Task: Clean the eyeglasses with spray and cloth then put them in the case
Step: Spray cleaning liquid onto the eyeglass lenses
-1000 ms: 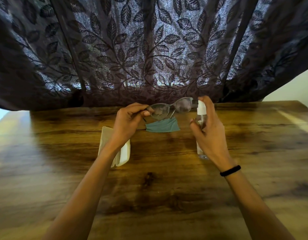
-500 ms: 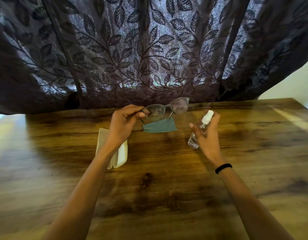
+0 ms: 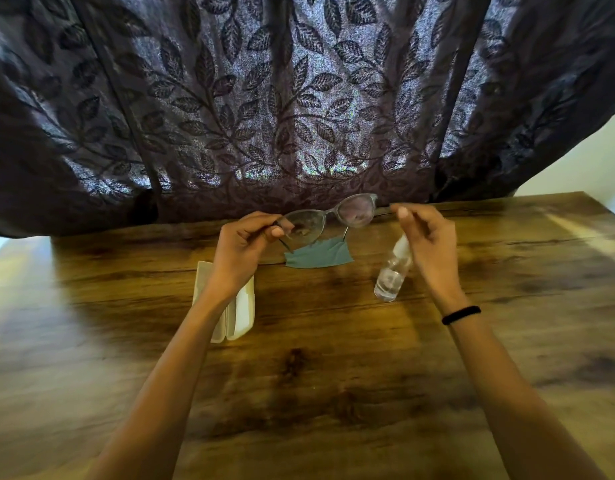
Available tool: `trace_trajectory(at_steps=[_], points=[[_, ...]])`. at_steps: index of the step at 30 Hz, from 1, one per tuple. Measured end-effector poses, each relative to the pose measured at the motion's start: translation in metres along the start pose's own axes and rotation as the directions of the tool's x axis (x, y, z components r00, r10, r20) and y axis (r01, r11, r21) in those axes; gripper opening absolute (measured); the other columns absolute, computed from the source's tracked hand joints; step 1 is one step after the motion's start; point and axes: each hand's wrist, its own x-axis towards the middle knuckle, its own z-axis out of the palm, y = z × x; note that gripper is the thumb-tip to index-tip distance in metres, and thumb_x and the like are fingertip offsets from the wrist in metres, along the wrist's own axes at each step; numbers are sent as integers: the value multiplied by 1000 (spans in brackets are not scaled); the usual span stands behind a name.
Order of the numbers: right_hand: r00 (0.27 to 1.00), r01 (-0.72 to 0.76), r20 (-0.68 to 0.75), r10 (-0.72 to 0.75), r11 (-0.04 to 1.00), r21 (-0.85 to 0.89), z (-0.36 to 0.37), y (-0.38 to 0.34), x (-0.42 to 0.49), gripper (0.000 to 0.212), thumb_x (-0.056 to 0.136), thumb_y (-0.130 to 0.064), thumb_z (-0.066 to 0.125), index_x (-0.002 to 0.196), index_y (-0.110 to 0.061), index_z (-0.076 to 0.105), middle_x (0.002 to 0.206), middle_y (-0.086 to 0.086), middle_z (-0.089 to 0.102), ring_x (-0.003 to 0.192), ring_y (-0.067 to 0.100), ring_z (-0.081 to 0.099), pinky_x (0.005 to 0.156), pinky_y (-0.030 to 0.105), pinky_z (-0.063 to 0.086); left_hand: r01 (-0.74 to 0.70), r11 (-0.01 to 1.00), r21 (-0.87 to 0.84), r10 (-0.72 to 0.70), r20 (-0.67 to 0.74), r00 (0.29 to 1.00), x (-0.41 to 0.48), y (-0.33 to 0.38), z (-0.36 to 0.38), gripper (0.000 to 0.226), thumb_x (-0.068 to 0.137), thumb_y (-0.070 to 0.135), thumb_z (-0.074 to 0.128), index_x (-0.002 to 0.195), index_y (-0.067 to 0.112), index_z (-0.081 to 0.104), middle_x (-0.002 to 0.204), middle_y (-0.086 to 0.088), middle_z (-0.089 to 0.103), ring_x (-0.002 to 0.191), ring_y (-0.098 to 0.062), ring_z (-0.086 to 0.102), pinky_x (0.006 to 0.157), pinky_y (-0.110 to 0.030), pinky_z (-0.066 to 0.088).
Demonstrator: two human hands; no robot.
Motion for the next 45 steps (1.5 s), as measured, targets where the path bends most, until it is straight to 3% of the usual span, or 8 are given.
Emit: trace_trajectory(at_steps=[8,13,18,21,24,29,34,45], points=[[919,-60,376,119,984,-166,2,-9,32,28,85,-8,61,112,-3,62,108,15,66,97,16,59,85,26,45,57,973,-224,-69,-46,997,-4,10,-7,14,82,13,53,90,10,65,84,3,69,89,-19,62,92,-35,47],[919,-46,375,120,979,-201,15,-14,29,26,85,-11,63,109,-3,64,102,9,68,90,15,61,80,24,47,153,886,-438,-211,-86,974,-7,5,-10,20,71,31,61,83,21,74,82,9,74,87,-6,67,85,-20,52],[941,31,332,65,961,-274,21,-18,27,16,87,-14,60,87,0,68,85,13,71,84,24,64,82,44,51,257,823,-507,-322,-44,946,-9,-6,-20,34,77,29,57,104,10,63,97,5,73,101,-14,63,95,-29,49],[964,76,267,13,944,-320,19,-22,27,14,85,-15,63,84,-3,71,78,7,70,83,20,66,76,33,51,259,902,-345,-303,-80,949,-12,-8,-27,29,91,18,45,115,7,58,105,0,71,102,-14,63,93,-29,50],[966,143,255,-37,900,-412,20,-25,25,15,83,-16,65,91,-6,72,88,10,71,81,19,63,71,27,45,145,988,52,-133,-182,974,-7,-2,-33,30,93,13,47,121,10,54,117,-12,62,107,-15,59,94,-27,47],[956,228,278,-93,832,-506,24,-28,20,19,85,-19,62,96,-7,72,91,10,69,86,24,62,68,19,36,-192,871,452,210,10,978,9,27,-25,28,88,12,57,115,6,61,110,-3,62,102,-8,57,89,-16,45],[940,295,310,-142,795,-530,26,-31,16,20,85,-21,62,97,-7,71,89,9,68,84,24,60,70,17,31,-232,667,708,27,288,957,18,31,-8,28,90,17,53,117,13,61,115,-3,63,110,-23,51,88,-38,44],[944,321,215,-251,850,-417,26,-27,8,9,81,-15,67,86,-10,73,79,9,68,77,23,54,66,18,28,-61,637,768,-124,180,976,14,27,-7,24,79,20,66,102,14,68,104,-5,65,100,-31,59,81,-43,47]])
